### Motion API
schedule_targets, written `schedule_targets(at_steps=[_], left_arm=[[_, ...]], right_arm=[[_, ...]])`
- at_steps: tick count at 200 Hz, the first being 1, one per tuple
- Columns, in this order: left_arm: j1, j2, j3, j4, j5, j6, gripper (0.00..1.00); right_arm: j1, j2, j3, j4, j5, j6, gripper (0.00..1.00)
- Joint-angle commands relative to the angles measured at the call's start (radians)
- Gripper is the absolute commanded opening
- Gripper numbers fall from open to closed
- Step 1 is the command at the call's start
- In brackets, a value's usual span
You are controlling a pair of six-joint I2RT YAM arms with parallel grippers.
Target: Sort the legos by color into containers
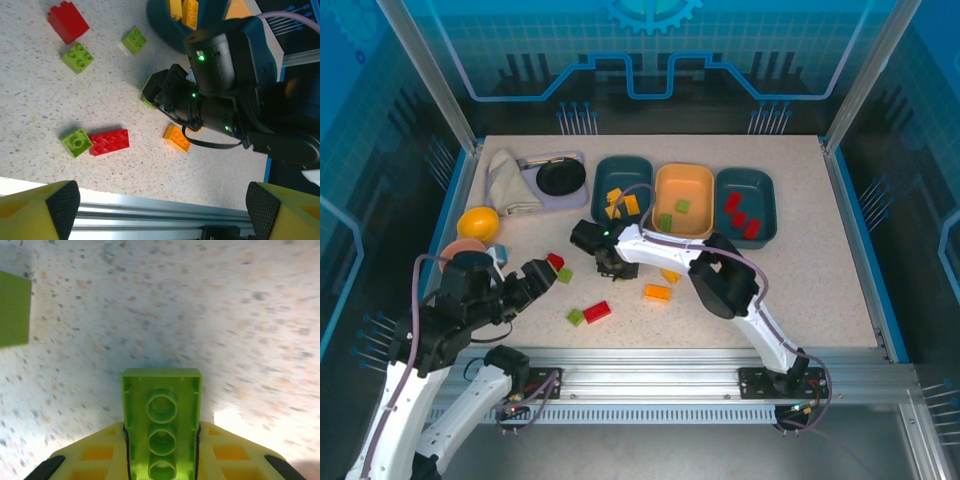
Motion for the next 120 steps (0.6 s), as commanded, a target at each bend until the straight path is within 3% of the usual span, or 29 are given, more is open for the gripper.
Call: schedule_targets(at_steps=[1, 23, 52, 82, 120], left_arm=[[-0.004, 0.074, -0.012, 0.123, 0.097, 0.027, 0.89], [-0.021, 0.142, -0.043, 0.265, 0.135, 0.013, 0.89], [-0.118, 0.277, -0.017, 0.389, 0.086, 0.008, 0.89], [-0.240, 0.451, 0.072, 0.450, 0.001, 0.019, 0.89], [-0.281, 0.593, 0.157, 0.479, -0.056, -0.003, 0.89]], right_arm=[[-0.030, -0.211, -0.064, -0.010, 0.082, -0.083, 0.23], [-0.101, -0.337, -0.148, -0.013, 0.097, -0.176, 0.23], [-0.247, -0.391, -0.193, -0.005, 0.046, -0.306, 0.24], [-0.400, -0.285, -0.111, -0.047, -0.078, -0.395, 0.24], [-0.491, -0.069, 0.069, -0.132, -0.177, -0.461, 0.24]])
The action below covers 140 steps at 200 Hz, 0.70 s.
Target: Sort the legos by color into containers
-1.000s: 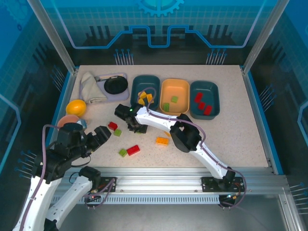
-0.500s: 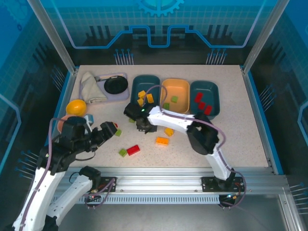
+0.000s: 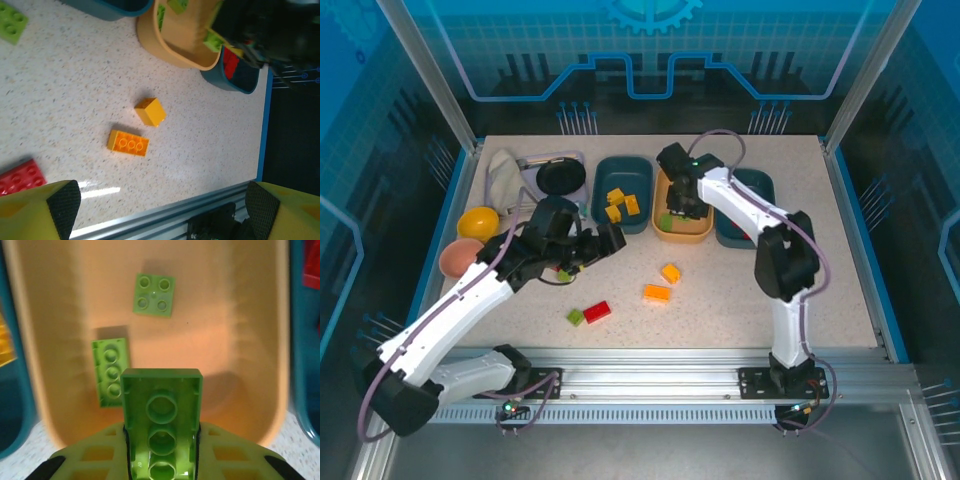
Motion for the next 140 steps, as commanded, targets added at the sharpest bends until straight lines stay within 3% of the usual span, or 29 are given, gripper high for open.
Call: schedule_targets(at_steps=[1, 48, 100, 140], left_arm=[[-0.018, 0.049, 0.076, 0.047, -0.072, -0.006, 0.89], [-0.021, 0.119, 0.124, -0.039, -0.148, -0.053, 0.89], [-0.021, 0.092, 0.138, -0.135, -0.201, -0.085, 0.89], [-0.022, 0.030, 0.173, -0.291, -0.289, -0.111, 0.89]], right_arm=[[-0.026, 0.115, 0.092, -0.086, -0.104, -0.077, 0.24], [-0.066, 0.232, 0.177, -0.117, -0.146, -0.070, 0.37], [-0.051, 0.159, 0.181, -0.110, -0.137, -0.090, 0.70], [0.027, -0.029, 0.110, -0.035, -0.067, -0.149, 0.71]])
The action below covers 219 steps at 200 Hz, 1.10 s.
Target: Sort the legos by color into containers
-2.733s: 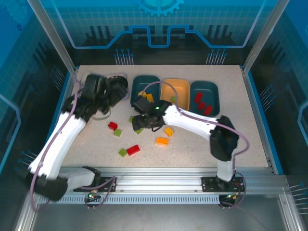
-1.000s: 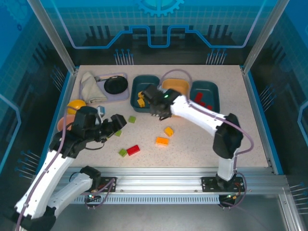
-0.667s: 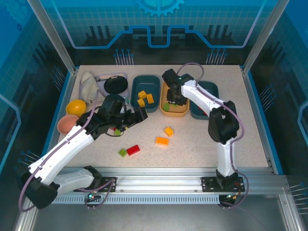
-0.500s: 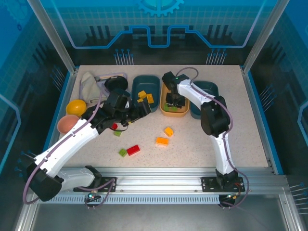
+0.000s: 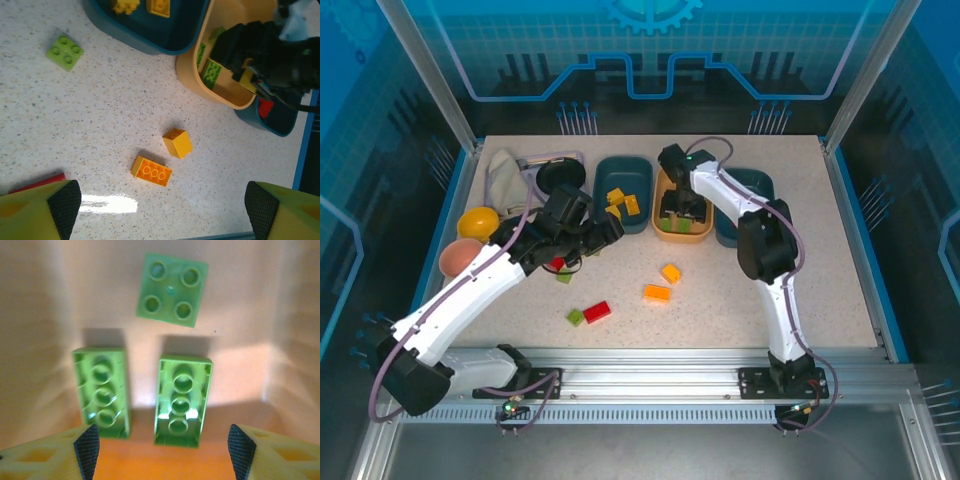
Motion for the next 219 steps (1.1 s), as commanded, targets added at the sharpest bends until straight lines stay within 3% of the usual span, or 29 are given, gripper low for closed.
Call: schedule_targets(at_steps=[1, 32, 49, 91, 158, 219], left_arm=[[-0.008, -0.067, 0.050, -0.147, -0.095, -0.033, 0.89], [-0.007, -0.187, 0.027, -0.283, -0.209, -0.088, 0.87], [-0.007, -0.263, -0.004, -0.342, -0.262, -0.116, 0.87], [-0.008, -0.433, -0.063, -0.481, -0.355, -0.213, 0.86], [-0.007, -0.597, -0.085, -0.621, -0.389, -0.282, 0.86], [-0.007, -0.656, -0.058, -0.721, -0.380, -0.298, 0.85]], right_arm=[[0.068, -0.188, -0.043, 0.042, 0.050, -0.057, 0.71], [0.241, -0.332, -0.202, 0.218, 0.077, -0.209, 0.75], [0.350, -0.361, -0.280, 0.318, 0.020, -0.279, 0.79], [0.527, -0.232, -0.228, 0.441, -0.186, -0.428, 0.87], [0.554, 0.116, 0.120, 0.341, -0.176, -0.476, 0.98], [0.555, 0.390, 0.458, 0.244, -0.132, -0.472, 0.96]])
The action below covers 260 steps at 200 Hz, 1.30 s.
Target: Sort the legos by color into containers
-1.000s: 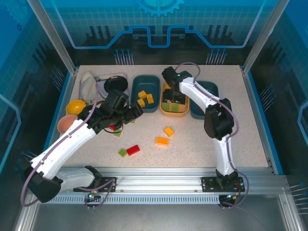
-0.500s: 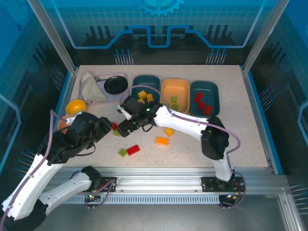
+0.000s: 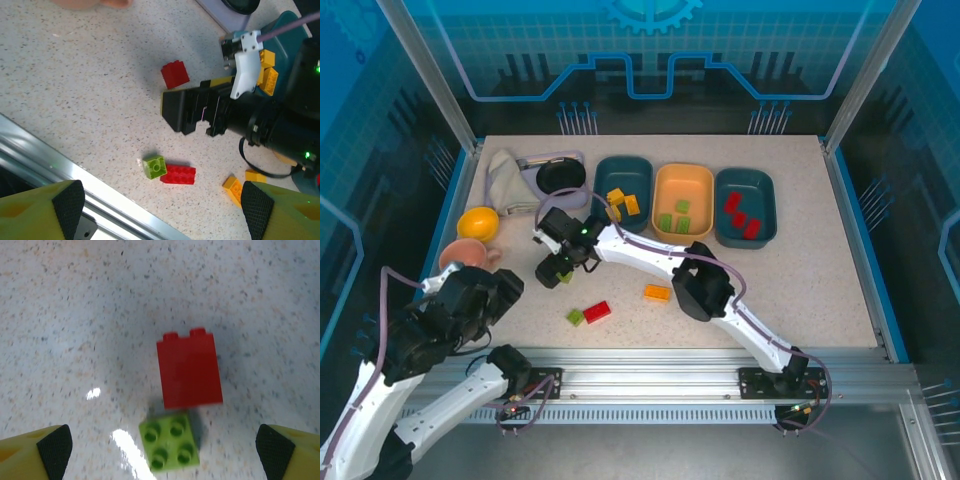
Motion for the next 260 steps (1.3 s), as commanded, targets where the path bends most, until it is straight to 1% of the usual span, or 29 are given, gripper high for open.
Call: schedule_targets(at_steps=[1, 10, 21, 42, 52, 90, 104, 115, 126, 134, 154, 171, 184, 206, 220, 238, 260], left_arm=[[-0.007, -0.012, 0.015, -0.074, -0.024, -0.018, 0.85], [-0.008, -0.015, 0.020, -0.081, -0.022, -0.015, 0.85], [-0.007, -0.018, 0.023, -0.089, -0.018, -0.015, 0.85], [-0.008, -0.028, 0.023, -0.103, -0.014, -0.019, 0.84], [-0.007, -0.033, 0.022, -0.104, -0.015, -0.019, 0.84], [-0.007, -0.039, 0.005, -0.069, 0.004, -0.001, 0.84], [-0.008, -0.039, -0.004, -0.052, 0.009, 0.002, 0.84], [-0.008, -0.039, -0.011, -0.037, 0.010, 0.006, 0.84], [-0.007, -0.036, -0.013, -0.023, 0.013, 0.013, 0.84], [-0.007, -0.034, -0.017, -0.011, 0.016, 0.019, 0.84], [-0.008, -0.027, -0.034, 0.042, 0.043, 0.050, 0.84], [-0.008, -0.025, -0.055, 0.114, 0.077, 0.082, 0.84], [-0.007, -0.014, -0.072, 0.191, 0.108, 0.120, 0.84], [-0.008, 0.054, -0.091, 0.350, 0.208, 0.199, 0.84], [-0.008, 0.126, -0.096, 0.471, 0.292, 0.244, 0.84], [-0.008, 0.231, -0.095, 0.617, 0.382, 0.273, 0.84], [-0.008, 0.370, -0.068, 0.755, 0.448, 0.300, 0.84]], right_arm=[[0.001, 0.098, 0.129, -0.078, 0.025, -0.011, 0.96], [-0.001, 0.133, 0.174, -0.089, 0.041, -0.006, 0.96], [-0.005, 0.172, 0.217, -0.088, 0.031, -0.004, 0.94], [-0.007, 0.241, 0.315, -0.122, 0.035, 0.008, 0.87], [-0.009, 0.260, 0.338, -0.133, 0.044, 0.014, 0.83], [-0.010, 0.258, 0.326, -0.125, 0.062, 0.020, 0.59], [-0.012, 0.251, 0.325, -0.121, 0.058, 0.019, 0.46], [-0.012, 0.243, 0.326, -0.121, 0.057, 0.018, 0.39], [-0.013, 0.226, 0.325, -0.120, 0.057, 0.018, 0.32], [-0.015, 0.207, 0.320, -0.115, 0.060, 0.020, 0.30], [-0.022, 0.131, 0.274, -0.087, 0.061, 0.030, 0.27], [-0.035, 0.033, 0.210, -0.056, 0.074, 0.043, 0.26], [-0.053, -0.056, 0.135, -0.026, 0.084, 0.061, 0.26], [-0.113, -0.246, -0.044, 0.035, 0.090, 0.110, 0.25], [-0.170, -0.363, -0.173, 0.067, 0.091, 0.145, 0.25], [-0.272, -0.503, -0.341, 0.089, 0.083, 0.193, 0.26], [-0.427, -0.639, -0.511, 0.078, 0.079, 0.241, 0.26]])
